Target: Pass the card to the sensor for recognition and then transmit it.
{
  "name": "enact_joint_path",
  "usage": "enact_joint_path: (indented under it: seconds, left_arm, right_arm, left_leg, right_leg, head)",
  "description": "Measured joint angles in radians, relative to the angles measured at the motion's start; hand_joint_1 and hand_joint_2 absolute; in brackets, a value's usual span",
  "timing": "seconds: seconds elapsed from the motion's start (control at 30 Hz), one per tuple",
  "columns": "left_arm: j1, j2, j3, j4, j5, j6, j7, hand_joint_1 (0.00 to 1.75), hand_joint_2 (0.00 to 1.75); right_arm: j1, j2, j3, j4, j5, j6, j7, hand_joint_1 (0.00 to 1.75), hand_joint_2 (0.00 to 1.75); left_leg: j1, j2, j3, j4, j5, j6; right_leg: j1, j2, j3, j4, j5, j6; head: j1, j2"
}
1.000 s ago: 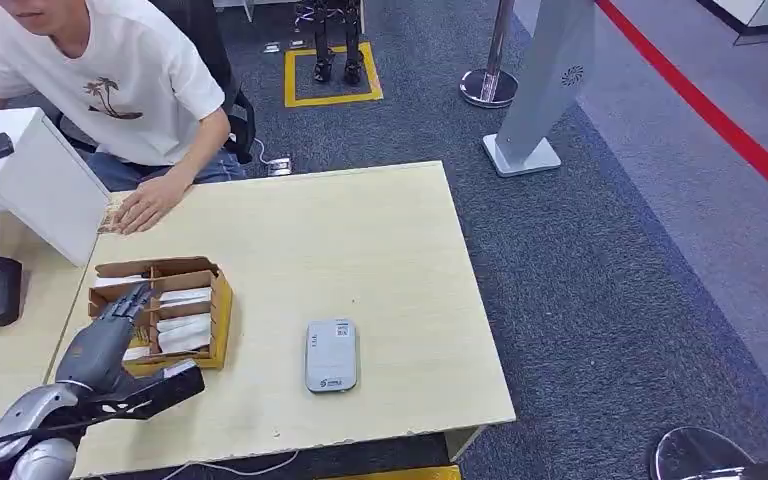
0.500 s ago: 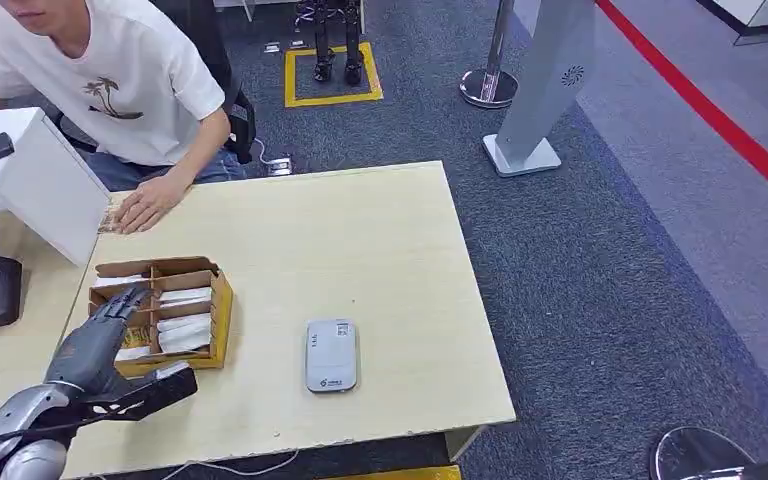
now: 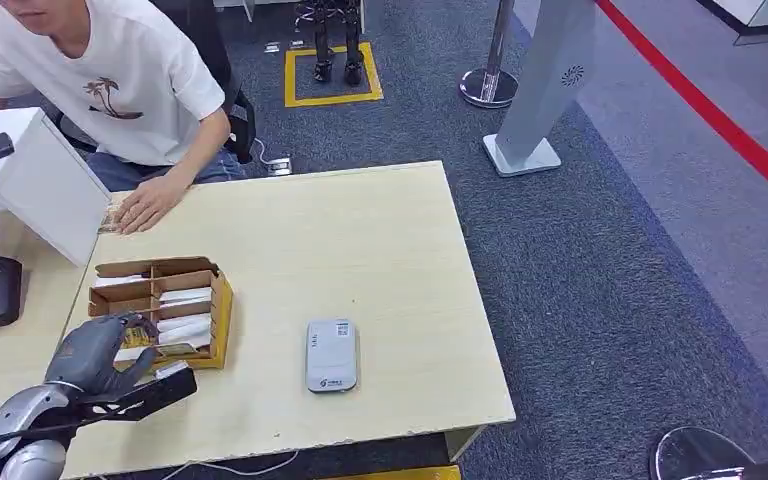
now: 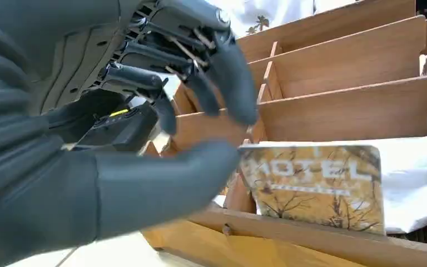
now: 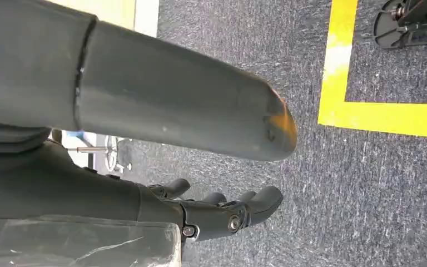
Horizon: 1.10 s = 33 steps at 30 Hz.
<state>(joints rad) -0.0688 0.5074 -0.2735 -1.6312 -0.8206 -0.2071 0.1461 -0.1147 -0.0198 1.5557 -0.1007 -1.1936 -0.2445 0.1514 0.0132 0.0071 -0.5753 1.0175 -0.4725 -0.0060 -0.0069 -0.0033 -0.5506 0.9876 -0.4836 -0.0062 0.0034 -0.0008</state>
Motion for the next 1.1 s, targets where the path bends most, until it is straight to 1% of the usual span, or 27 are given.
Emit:
enact_joint_path:
  seconds: [0.2, 0.27, 0.3, 0.33, 0.37, 0.9, 0.93, 1.1]
  left_arm:
    - [0.000, 0.000, 0.000, 0.000, 0.000, 0.000, 0.000, 1.75, 1.75]
    - [0.000, 0.000, 0.000, 0.000, 0.000, 0.000, 0.000, 1.54, 1.75]
    - [0.000, 0.000, 0.000, 0.000, 0.000, 0.001, 0.000, 1.08, 1.75]
    - [0.000, 0.000, 0.000, 0.000, 0.000, 0.002, 0.000, 0.17, 1.75]
    - [0.001, 0.000, 0.000, 0.000, 0.000, 0.002, 0.000, 0.00, 1.75]
    - [0.027, -0.002, 0.000, -0.026, 0.000, 0.018, 0.009, 0.00, 1.75]
    - [0.027, -0.002, 0.000, -0.027, 0.000, 0.018, 0.009, 0.00, 0.00]
    - [0.027, -0.002, 0.000, -0.040, -0.003, 0.027, 0.002, 0.00, 0.00]
  right_arm:
    - [0.000, 0.000, 0.000, 0.000, 0.000, 0.000, 0.000, 0.00, 1.75]
    - [0.000, 0.000, 0.000, 0.000, 0.000, 0.000, 0.000, 0.00, 1.75]
    - [0.000, 0.000, 0.000, 0.000, 0.001, 0.000, 0.000, 0.00, 1.75]
    - [0.000, 0.000, 0.000, 0.000, 0.002, 0.000, 0.000, 0.00, 1.75]
    - [0.000, 0.000, 0.000, 0.000, 0.003, 0.000, 0.000, 0.00, 1.75]
    - [0.000, 0.000, 0.000, 0.000, 0.006, 0.000, 0.000, 0.00, 1.75]
    - [0.000, 0.000, 0.000, 0.000, 0.005, 0.000, 0.000, 0.00, 1.75]
    - [0.000, 0.000, 0.000, 0.000, -0.003, 0.001, 0.000, 0.00, 1.75]
  left_leg:
    - [0.000, 0.000, 0.000, 0.000, 0.000, 0.000]
    - [0.000, 0.000, 0.000, 0.000, 0.000, 0.000]
    - [0.000, 0.000, 0.000, 0.000, 0.000, 0.000]
    - [0.000, 0.000, 0.000, 0.000, 0.000, 0.000]
    - [0.000, 0.000, 0.000, 0.000, 0.000, 0.000]
    - [0.000, 0.000, 0.000, 0.000, 0.000, 0.000]
    - [0.000, 0.000, 0.000, 0.000, 0.000, 0.000]
    - [0.000, 0.000, 0.000, 0.000, 0.000, 0.000]
  right_leg:
    - [0.000, 0.000, 0.000, 0.000, 0.000, 0.000]
    - [0.000, 0.000, 0.000, 0.000, 0.000, 0.000]
    - [0.000, 0.000, 0.000, 0.000, 0.000, 0.000]
    - [0.000, 0.000, 0.000, 0.000, 0.000, 0.000]
    - [0.000, 0.000, 0.000, 0.000, 0.000, 0.000]
    - [0.000, 0.000, 0.000, 0.000, 0.000, 0.000]
    - [0.000, 0.000, 0.000, 0.000, 0.000, 0.000]
    - [0.000, 0.000, 0.000, 0.000, 0.000, 0.000]
  head:
    - [0.000, 0.000]
    - [0.000, 0.000]
    - [0.000, 0.000]
    - [0.000, 0.000]
    - [0.000, 0.000]
    - [0.000, 0.000]
    - [0.000, 0.000]
    - [0.000, 0.000]
